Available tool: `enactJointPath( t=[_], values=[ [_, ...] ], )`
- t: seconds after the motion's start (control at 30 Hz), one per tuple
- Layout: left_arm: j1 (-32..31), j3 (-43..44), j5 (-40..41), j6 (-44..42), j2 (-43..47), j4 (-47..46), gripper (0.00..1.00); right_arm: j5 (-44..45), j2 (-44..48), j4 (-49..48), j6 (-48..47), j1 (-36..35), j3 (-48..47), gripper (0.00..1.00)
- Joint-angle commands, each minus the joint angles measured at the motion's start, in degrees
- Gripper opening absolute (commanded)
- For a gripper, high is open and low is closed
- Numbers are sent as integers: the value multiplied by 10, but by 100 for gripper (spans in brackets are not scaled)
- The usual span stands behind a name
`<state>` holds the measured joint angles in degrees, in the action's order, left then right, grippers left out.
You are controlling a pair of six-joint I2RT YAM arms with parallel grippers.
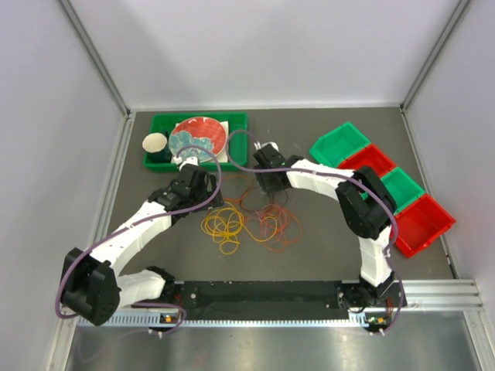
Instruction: Untangle the cables
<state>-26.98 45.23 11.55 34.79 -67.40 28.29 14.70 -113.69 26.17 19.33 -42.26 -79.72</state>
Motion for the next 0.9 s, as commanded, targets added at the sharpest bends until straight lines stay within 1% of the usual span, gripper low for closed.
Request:
enactJointPath(
  t=[0.0,0.07,0.1,0.17,0.2,0.27,0.3,0.33,0.37,0.4,0.47,0.5,0.53,0.67,0.77,0.87],
  values=[
    [2,23,2,-2,-1,-8,99,-27,-5,-23,-5,18,-42,53],
    [3,23,2,-2,0,-8,99,-25,-7,-24,0,17,-44,48],
    [2,22,2,-2,0,-8,99,-25,-7,-25,1,17,-43,39],
    [2,23,3,-2,0,-8,99,-23,-3,-27,2,18,-43,29],
    [2,23,3,-3,-1,-8,99,-23,-1,-26,1,18,-43,17],
    [2,25,6,-3,-1,-3,99,-24,0,-25,-2,19,-42,10],
    [3,26,8,-5,1,0,99,-24,2,-25,-3,19,-42,9],
    [3,26,11,-6,2,1,99,-27,3,-24,-3,21,-41,11],
    [2,26,13,-7,4,2,99,-27,1,-24,-3,22,-42,20],
    [3,25,16,-10,6,3,99,-27,0,-24,-3,21,-42,33],
    [2,27,19,-11,9,4,99,-28,-4,-22,1,21,-41,40],
    [3,27,20,-11,10,5,99,-27,-8,-21,3,21,-41,43],
    [2,28,19,-10,10,5,99,-27,-12,-22,4,21,-40,43],
    [3,28,15,-9,11,5,99,-21,-26,-24,3,22,-42,40],
    [3,28,17,-10,12,11,99,-28,-34,-19,4,22,-46,41],
    [3,26,20,-10,17,12,99,-35,-19,-31,12,21,-25,55]
  ],
)
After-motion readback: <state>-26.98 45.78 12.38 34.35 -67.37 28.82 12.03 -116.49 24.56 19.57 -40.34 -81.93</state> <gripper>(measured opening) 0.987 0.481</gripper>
